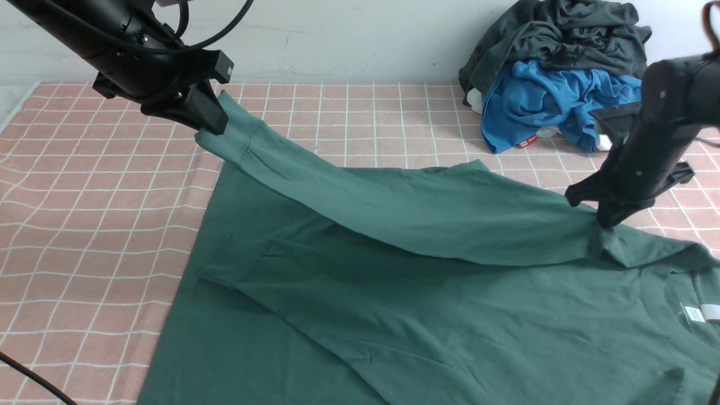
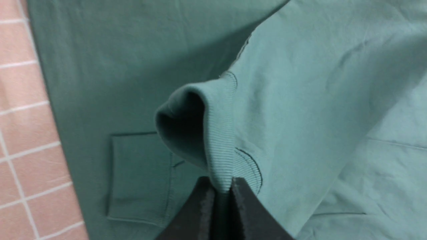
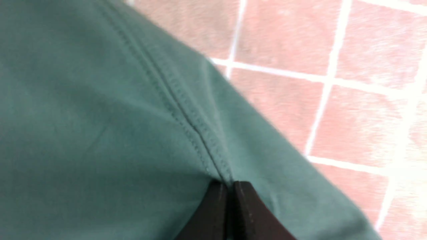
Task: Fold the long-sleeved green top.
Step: Use the left arm to drag and drop the cuff onto the cuff closest to the left arm
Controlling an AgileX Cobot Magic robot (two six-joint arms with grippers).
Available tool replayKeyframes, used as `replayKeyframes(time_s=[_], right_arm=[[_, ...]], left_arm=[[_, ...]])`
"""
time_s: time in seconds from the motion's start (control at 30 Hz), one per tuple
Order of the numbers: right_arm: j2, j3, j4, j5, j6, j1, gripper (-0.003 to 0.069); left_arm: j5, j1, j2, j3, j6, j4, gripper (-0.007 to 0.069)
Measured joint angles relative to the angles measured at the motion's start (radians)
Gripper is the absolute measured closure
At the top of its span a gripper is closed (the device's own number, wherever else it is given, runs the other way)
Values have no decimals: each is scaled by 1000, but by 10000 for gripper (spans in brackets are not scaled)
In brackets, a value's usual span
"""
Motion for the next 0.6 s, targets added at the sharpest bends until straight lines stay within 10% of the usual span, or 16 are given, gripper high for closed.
replayKeyframes(time_s=[0.6], right_arm=[[15,-14,18,-54,-13,-40,657]], left_arm=[[-278,0,-318,678,73,-81,601]])
